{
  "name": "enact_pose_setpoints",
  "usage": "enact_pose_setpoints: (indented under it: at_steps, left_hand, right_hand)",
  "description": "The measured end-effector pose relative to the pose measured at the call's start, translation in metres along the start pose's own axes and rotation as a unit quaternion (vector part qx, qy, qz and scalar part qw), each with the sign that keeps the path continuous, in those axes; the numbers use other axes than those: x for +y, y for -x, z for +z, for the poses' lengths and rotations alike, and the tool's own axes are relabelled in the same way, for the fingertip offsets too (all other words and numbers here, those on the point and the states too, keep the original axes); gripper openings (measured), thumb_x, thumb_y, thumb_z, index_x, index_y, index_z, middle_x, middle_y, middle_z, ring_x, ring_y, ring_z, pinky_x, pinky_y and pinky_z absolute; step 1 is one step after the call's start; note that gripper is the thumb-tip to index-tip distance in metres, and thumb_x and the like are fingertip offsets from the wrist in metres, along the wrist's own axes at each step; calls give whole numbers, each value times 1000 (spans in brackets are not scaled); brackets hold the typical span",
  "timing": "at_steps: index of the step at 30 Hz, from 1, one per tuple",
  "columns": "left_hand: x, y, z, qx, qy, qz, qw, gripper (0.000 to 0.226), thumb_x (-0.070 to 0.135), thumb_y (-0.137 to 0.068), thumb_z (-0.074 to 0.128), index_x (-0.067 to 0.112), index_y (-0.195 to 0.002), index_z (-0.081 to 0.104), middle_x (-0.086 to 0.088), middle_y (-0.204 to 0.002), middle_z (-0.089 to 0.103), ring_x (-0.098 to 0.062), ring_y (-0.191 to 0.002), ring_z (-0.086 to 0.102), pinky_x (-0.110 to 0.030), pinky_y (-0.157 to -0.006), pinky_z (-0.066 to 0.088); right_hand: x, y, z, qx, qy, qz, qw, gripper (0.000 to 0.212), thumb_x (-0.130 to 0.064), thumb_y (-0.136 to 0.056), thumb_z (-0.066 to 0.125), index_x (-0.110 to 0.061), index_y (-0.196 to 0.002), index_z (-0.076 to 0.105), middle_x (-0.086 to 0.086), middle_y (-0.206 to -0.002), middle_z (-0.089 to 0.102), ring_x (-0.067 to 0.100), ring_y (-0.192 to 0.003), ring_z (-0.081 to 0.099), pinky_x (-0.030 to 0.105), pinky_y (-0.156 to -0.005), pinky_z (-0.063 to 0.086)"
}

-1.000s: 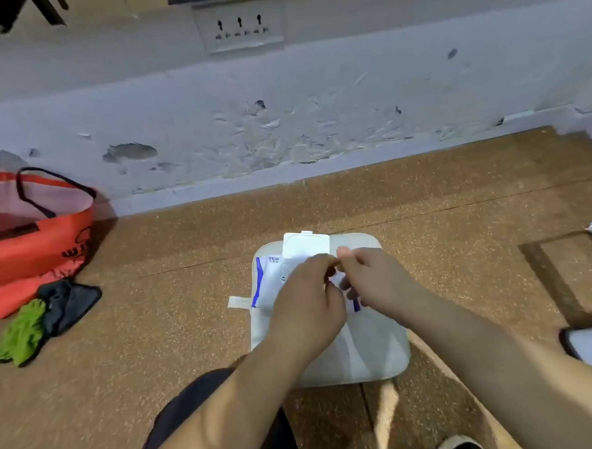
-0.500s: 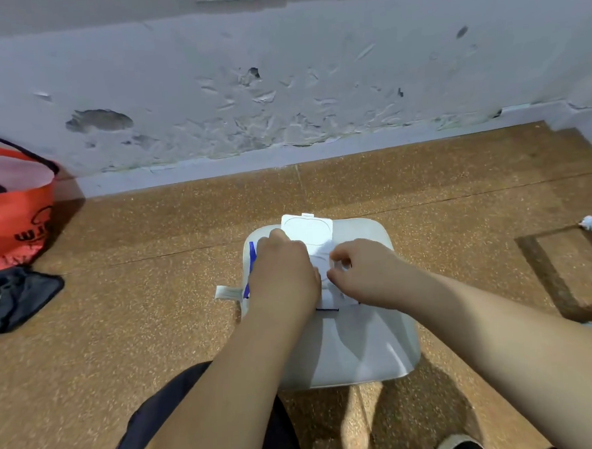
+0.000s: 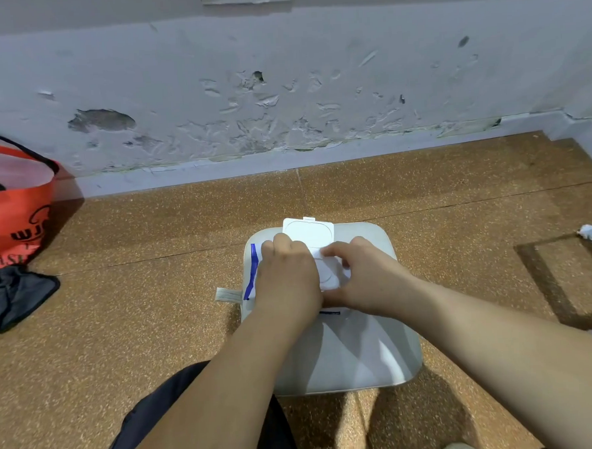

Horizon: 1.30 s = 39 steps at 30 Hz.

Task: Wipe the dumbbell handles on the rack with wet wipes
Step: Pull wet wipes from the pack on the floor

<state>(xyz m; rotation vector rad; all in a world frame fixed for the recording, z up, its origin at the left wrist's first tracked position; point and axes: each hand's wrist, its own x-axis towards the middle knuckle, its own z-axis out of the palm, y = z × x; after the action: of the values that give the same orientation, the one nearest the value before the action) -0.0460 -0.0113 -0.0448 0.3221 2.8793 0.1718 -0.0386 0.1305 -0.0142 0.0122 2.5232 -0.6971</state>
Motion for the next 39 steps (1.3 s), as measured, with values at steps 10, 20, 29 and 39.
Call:
enact_pose_setpoints:
  at_steps: [10,20,29,39]
  left_hand:
    - [-8,8,-11,40,61,-30,997,27,17,-97,59,13,-121,47,-7,-122,58,-26,-112,56,-30,-76,33]
    - [-12,12,-18,70,228,27,971,39,9,-85,68,23,-116,52,7,-99,57,-19,-103,49,-32,-71,33]
    - [-26,4,-29,116,525,-46,842,24,12,-100,51,34,-103,58,15,-76,55,-6,-73,52,-27,-69,44]
    - [-30,10,-28,70,581,-65,809,17,8,-99,57,19,-96,69,1,-75,63,-5,-61,53,-20,-57,45]
  right_hand:
    - [-7,-6,2,7,15,13,1000,67,-60,-64,90,-38,-119,59,-5,-111,48,10,-86,60,32,-83,53]
    - [-6,-12,5,-13,-13,6,1000,76,-67,-59,82,-57,-131,57,-9,-105,48,9,-91,60,36,-86,54]
    - [-17,-11,6,-19,-26,15,999,34,-43,-74,85,-41,-85,53,-10,-90,54,18,-87,57,34,-78,50]
    - [-12,-4,-22,33,-349,-43,936,36,-16,-73,74,-23,-108,78,-6,-70,58,9,-63,55,22,-61,48]
